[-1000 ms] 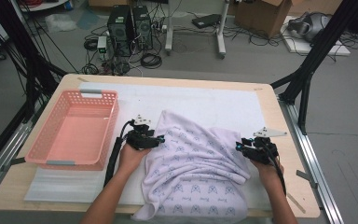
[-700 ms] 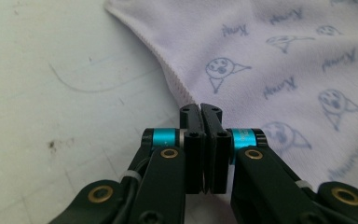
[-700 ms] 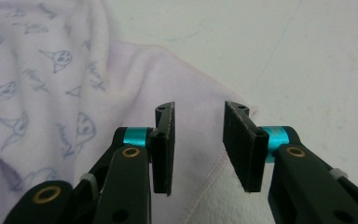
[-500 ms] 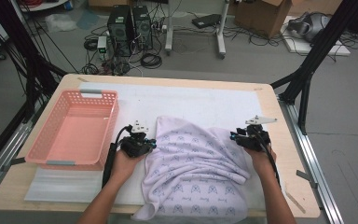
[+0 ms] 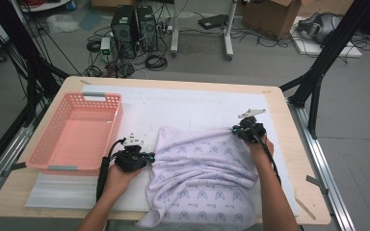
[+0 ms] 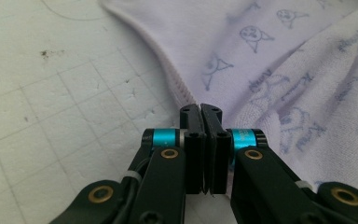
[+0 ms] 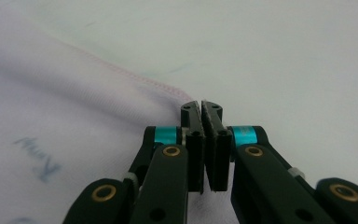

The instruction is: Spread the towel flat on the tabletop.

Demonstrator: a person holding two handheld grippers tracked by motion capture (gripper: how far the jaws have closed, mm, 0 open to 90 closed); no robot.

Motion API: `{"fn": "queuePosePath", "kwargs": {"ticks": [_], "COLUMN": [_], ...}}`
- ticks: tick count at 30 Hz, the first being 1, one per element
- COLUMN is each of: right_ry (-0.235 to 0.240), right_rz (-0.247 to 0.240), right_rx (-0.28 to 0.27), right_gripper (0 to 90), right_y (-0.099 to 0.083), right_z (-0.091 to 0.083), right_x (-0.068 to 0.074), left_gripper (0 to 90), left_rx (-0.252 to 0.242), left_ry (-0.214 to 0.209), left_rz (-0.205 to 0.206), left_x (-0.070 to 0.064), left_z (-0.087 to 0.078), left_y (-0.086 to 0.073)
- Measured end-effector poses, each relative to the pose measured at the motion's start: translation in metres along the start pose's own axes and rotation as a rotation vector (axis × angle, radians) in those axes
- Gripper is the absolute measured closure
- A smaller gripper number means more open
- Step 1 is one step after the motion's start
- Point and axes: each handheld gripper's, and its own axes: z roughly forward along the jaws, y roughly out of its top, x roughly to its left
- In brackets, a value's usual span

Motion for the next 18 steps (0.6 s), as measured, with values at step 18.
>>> {"fn": "queuePosePath", "kwargs": {"ticks": [18], "right_ry": [0.004], "right_rz": [0.052], "right_rx": [-0.106], "right_gripper": [62.2], "right_y": [-0.017], "right_z": [-0.055], "right_x": [-0.012], "left_gripper": [52.1], "left_rx": [-0.083], "left_ry": [0.078], "left_rz": [-0.065], "left_x": [0.027], "left_z": [0.058], "left_y": [0.06]}}
